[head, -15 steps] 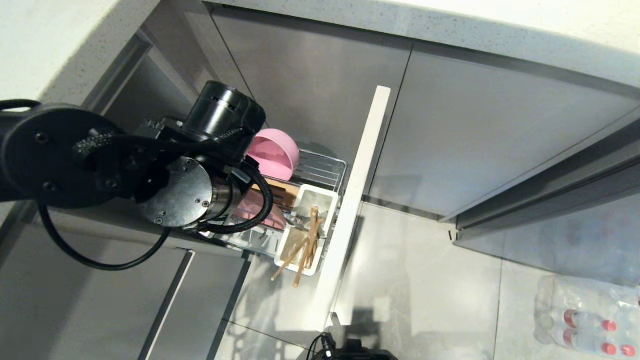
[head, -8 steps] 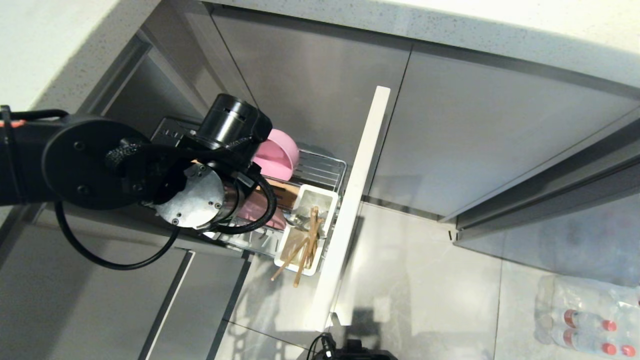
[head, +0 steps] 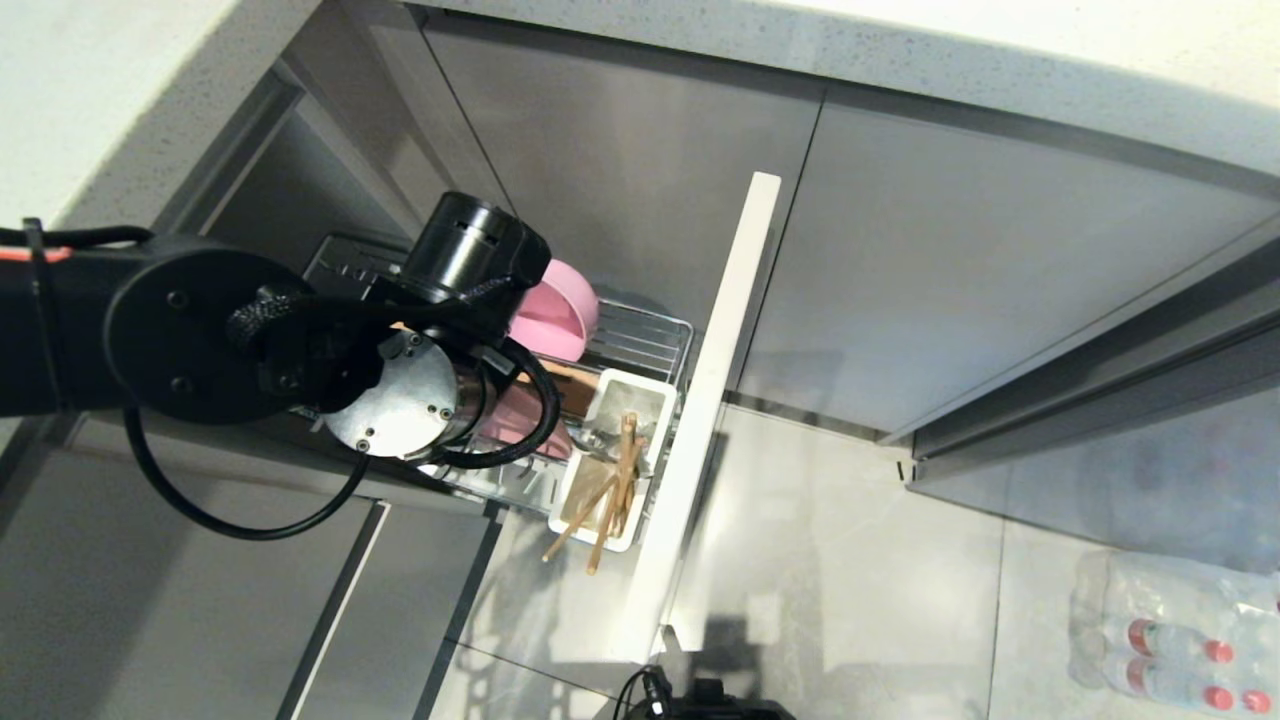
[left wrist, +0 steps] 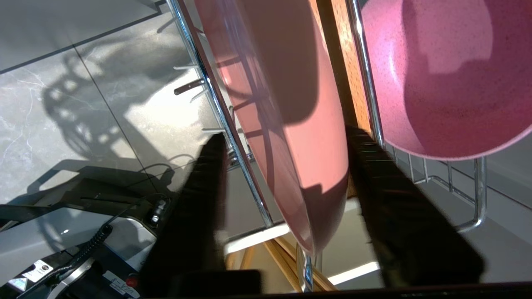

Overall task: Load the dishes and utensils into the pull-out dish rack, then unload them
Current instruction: Take the plate out of the cupboard

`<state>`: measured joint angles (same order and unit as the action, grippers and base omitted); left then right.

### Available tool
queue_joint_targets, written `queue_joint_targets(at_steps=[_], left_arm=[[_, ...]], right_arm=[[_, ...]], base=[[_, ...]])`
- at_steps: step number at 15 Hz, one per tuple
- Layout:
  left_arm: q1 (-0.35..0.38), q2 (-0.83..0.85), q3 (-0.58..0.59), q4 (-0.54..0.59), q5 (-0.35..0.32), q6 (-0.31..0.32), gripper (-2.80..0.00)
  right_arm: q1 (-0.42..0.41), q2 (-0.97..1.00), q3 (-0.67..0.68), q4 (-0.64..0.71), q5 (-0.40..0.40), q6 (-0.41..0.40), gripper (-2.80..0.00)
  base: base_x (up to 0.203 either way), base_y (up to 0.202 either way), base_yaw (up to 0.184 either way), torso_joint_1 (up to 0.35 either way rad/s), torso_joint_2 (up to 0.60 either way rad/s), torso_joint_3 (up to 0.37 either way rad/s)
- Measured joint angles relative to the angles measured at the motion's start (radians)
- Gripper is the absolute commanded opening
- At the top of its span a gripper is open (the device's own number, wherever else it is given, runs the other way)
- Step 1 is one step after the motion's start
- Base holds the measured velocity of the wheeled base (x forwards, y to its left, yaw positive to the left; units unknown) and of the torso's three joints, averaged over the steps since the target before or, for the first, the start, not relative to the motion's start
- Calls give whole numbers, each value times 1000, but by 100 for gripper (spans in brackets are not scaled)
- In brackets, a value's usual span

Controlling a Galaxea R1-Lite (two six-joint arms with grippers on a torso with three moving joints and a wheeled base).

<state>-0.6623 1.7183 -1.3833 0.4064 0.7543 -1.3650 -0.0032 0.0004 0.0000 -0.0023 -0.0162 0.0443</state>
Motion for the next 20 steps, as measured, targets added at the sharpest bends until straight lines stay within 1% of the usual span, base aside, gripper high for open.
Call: queue_joint_targets(at_steps=[2,9,14,17,20], left_arm=[[-2,0,-1,-14,-1,-2,-280],[-25,-2,1,-4,1,0,-280],[-97,-48,-53,-4,7,3,-280],[-141,-95,-70,-1,37,11,-280],[-187,-154,-93,-1,51,37,-280]], right_arm=[[0,0,0,0,0,0,-280],[0,0,0,0,0,0,-280],[0,0,0,0,0,0,-280],[0,0,0,0,0,0,-280],[0,0,0,0,0,0,-280]], base=[[0,0,0,0,0,0],[0,0,0,0,0,0],[0,0,0,0,0,0],[0,0,0,0,0,0],[0,0,0,0,0,0]])
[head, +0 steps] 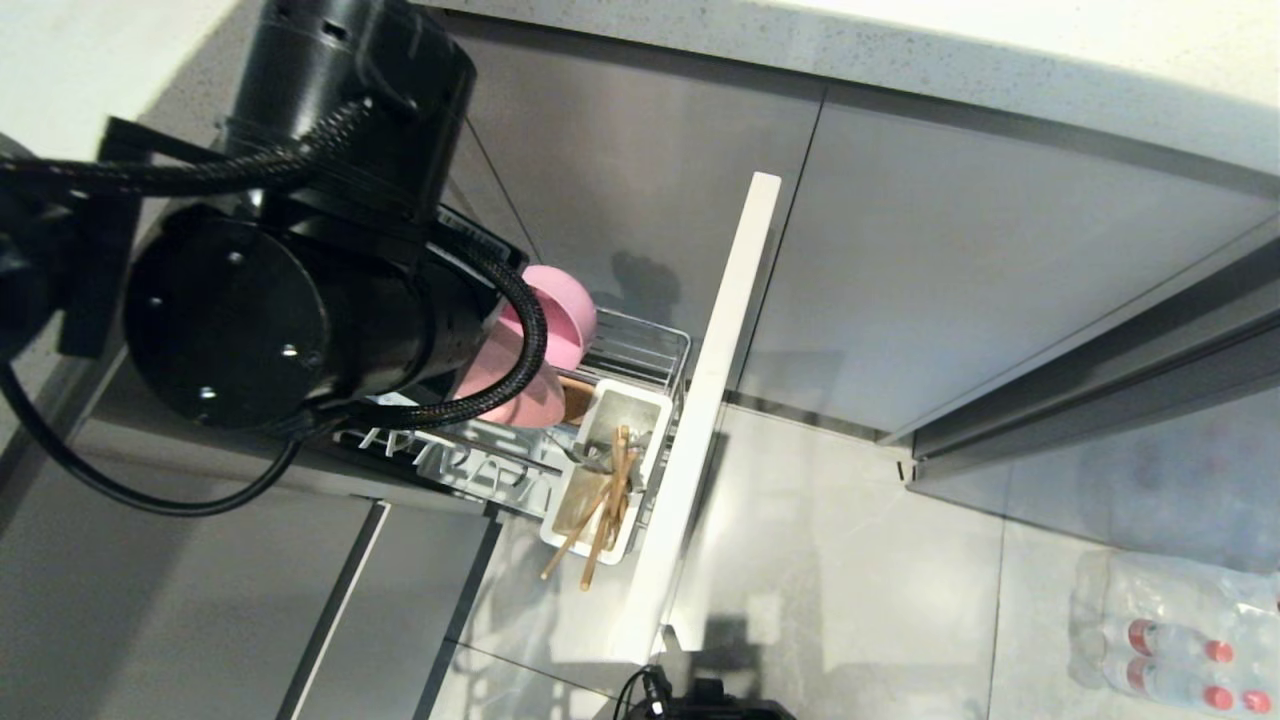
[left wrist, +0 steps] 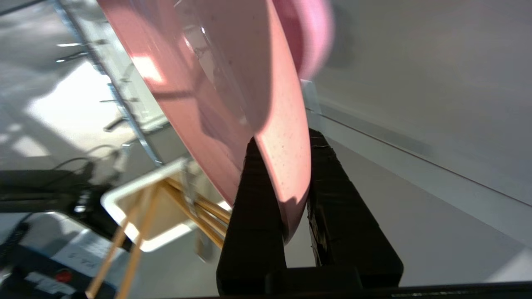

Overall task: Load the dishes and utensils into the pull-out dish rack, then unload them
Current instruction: Take the plate out of the cupboard

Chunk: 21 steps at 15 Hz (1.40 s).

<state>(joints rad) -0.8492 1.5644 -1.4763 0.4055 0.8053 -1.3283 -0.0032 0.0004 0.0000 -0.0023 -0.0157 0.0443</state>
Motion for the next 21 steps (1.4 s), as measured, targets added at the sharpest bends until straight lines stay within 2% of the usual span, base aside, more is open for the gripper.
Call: queue_joint_targets(at_steps=[3,5,10,13,17,21], left_arm=[[-89,-84,-31,2,3,45,-280],[-152,-148,-61,0,3,102,-280],[-253,-286,-155,-3,-1,318,-280],[-270,-364,-187,-8,-8,447,-280],[-271,-457,-209,-106,-49,638,-280],[-265,-508,-212,-202,-50,745,-280]], right_arm=[[0,0,0,0,0,0,-280],[0,0,0,0,0,0,-280],[0,0,0,0,0,0,-280],[0,0,0,1,0,0,-280],[0,0,0,0,0,0,-280],[0,0,0,0,0,0,-280]], base=[[0,0,0,0,0,0],[0,0,0,0,0,0],[0,0,0,0,0,0],[0,0,0,0,0,0],[0,0,0,0,0,0],[0,0,0,0,0,0]])
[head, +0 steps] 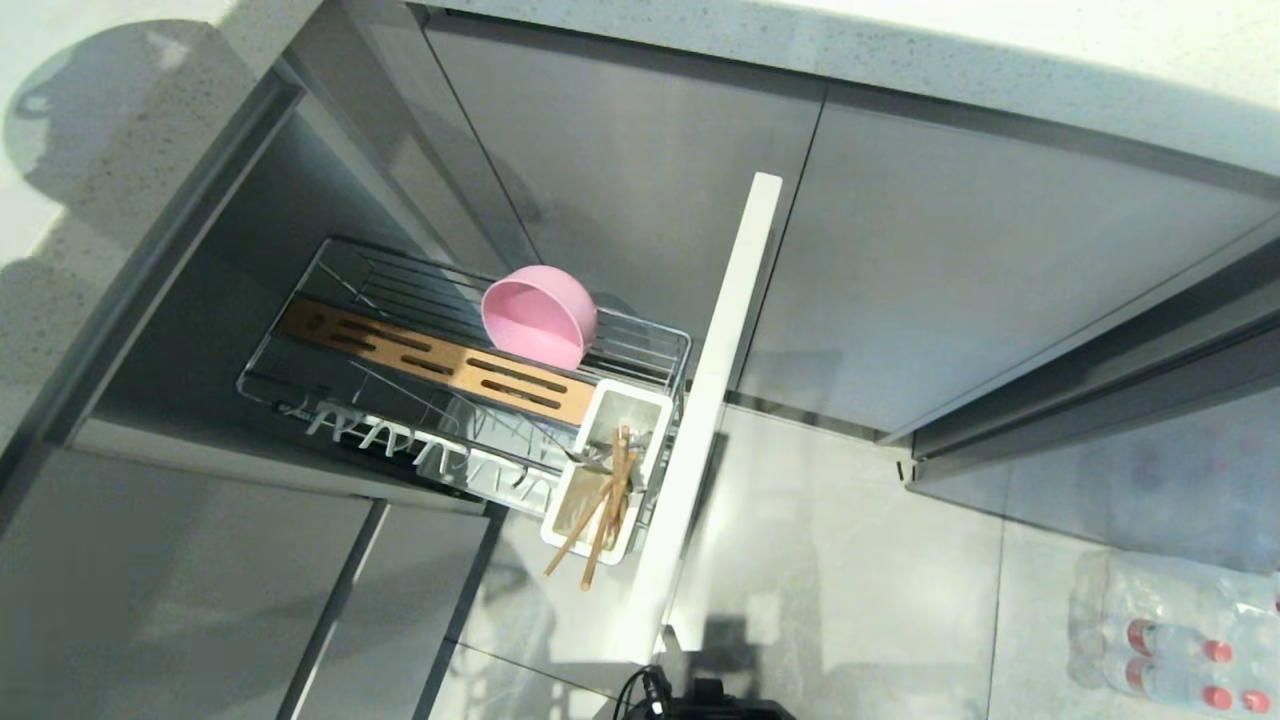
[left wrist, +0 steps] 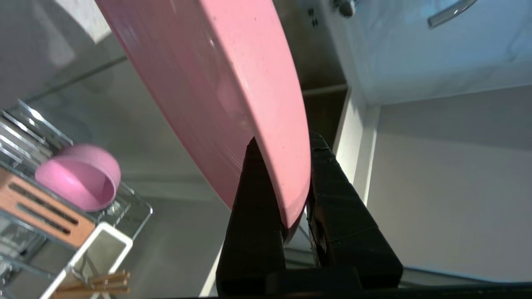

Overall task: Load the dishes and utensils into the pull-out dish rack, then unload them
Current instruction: Take the plate out of the cupboard

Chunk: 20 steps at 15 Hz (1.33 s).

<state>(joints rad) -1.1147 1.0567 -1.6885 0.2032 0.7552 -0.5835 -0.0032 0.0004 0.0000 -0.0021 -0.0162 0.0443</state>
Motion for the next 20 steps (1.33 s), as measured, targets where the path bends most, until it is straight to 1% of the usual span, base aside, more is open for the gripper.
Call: queue_joint_targets(at_steps=[3,5,7,8,11,13,15,17,20], left_arm=[[32,-14,-1,-30,4,70,-280],[68,-22,-9,-29,12,144,-280],[102,-27,-18,-28,35,219,-280],[115,-29,-21,-28,58,252,-280],[149,-30,-28,-27,109,333,-280],[174,-31,-33,-22,143,378,-280],[202,-31,-35,-20,193,423,-280],[239,-31,-36,-20,230,454,-280],[314,-36,-37,-17,238,488,-280]], right_arm=[[0,0,0,0,0,0,-280],[0,0,0,0,0,0,-280],[0,0,0,0,0,0,-280],[0,0,0,0,0,0,-280],[0,0,0,0,0,0,-280],[0,0,0,0,0,0,-280],[0,0,0,0,0,0,-280],[0,0,0,0,0,0,-280],[0,0,0,0,0,0,-280]], base=[[0,0,0,0,0,0],[0,0,0,0,0,0],[0,0,0,0,0,0],[0,0,0,0,0,0],[0,0,0,0,0,0],[0,0,0,0,0,0],[0,0,0,0,0,0],[0,0,0,0,0,0],[0,0,0,0,0,0]])
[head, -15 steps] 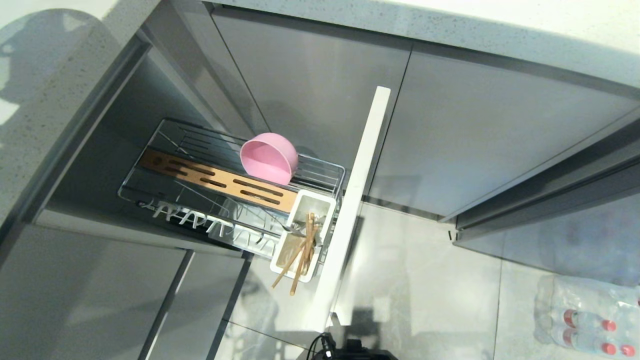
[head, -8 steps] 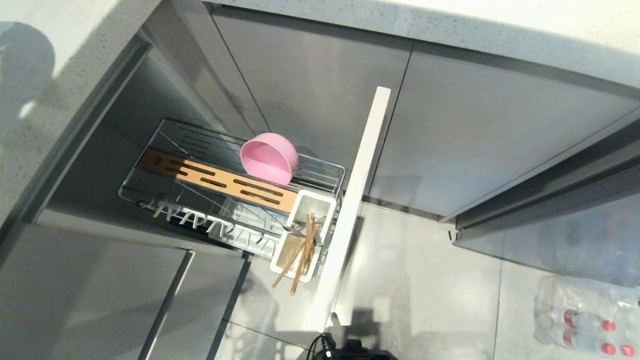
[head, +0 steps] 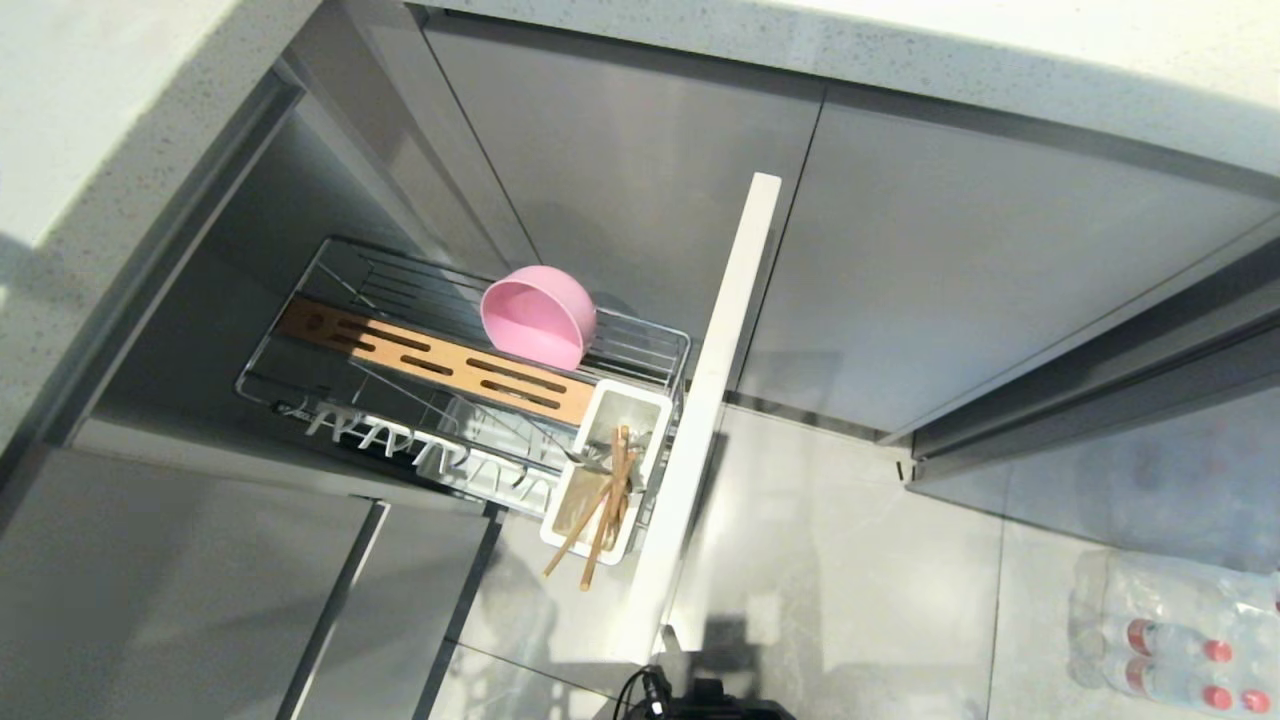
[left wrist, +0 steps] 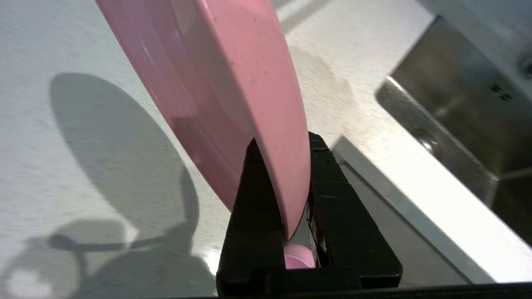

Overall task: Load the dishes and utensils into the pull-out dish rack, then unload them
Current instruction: Take the plate out of the cupboard

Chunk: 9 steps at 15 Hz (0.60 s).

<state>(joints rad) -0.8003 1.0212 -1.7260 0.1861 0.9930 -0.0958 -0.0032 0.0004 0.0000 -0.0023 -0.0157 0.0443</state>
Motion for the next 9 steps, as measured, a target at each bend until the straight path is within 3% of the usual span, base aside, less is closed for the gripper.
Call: queue_joint_targets(at_steps=[3,9], left_arm=[[112,-16,-3,68,-4,16,-280],[387,-47,-39,328,-40,-2,-280]], right_arm=[[0,0,0,0,0,0,-280],[0,0,0,0,0,0,-280]], base=[[0,0,0,0,0,0],[0,0,0,0,0,0]])
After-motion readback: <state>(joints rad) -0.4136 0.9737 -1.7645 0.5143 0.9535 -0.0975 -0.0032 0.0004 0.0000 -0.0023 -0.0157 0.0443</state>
